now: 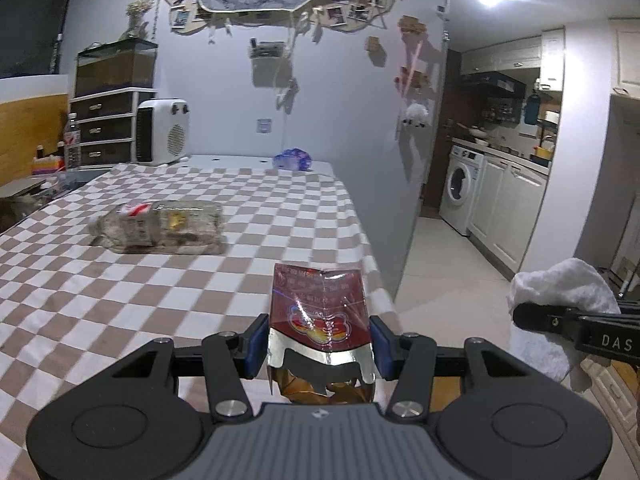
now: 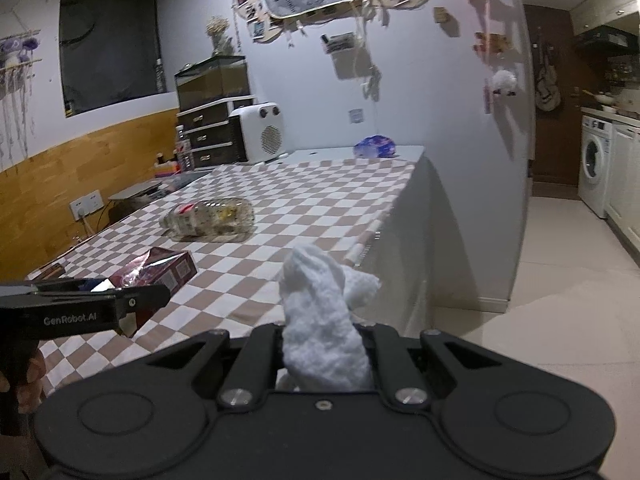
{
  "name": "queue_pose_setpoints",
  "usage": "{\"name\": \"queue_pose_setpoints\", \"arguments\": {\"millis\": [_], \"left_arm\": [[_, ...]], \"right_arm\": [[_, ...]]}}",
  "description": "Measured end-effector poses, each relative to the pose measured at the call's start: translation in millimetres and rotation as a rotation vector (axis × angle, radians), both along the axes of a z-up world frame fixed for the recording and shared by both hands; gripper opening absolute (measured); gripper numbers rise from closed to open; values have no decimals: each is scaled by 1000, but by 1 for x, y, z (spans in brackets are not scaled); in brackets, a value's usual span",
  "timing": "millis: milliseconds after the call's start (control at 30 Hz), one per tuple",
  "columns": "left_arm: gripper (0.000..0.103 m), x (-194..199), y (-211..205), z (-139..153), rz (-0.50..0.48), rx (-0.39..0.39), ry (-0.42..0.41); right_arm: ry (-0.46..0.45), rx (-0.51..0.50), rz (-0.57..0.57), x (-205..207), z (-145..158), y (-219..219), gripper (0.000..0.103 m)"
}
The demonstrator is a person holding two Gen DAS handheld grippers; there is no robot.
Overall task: Collect trash
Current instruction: 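Lift the red box and white cloth and carry them to the wastebasket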
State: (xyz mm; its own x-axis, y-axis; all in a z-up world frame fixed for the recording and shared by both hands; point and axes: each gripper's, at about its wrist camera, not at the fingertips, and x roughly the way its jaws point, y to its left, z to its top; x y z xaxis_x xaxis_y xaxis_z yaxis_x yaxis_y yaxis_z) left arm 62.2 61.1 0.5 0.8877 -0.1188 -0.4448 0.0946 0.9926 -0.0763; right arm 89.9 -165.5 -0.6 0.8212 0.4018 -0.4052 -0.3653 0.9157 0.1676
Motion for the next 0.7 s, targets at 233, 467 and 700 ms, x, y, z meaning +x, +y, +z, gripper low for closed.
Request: {"name": "queue_pose_setpoints", "arguments": {"millis": [233,467,700], "left_arm": [[52,-3,-40,-1,-58,-9,2],[52,0,-90,-3,-125,-14,5],[52,14,-146,-13,-202,-8,35]], "right_arm": [[2,6,-63,-15,-3,-35,11],[14,8,-131,-22,-9,-73,11],[30,16,-202,-23,-18,-112,11]]}}
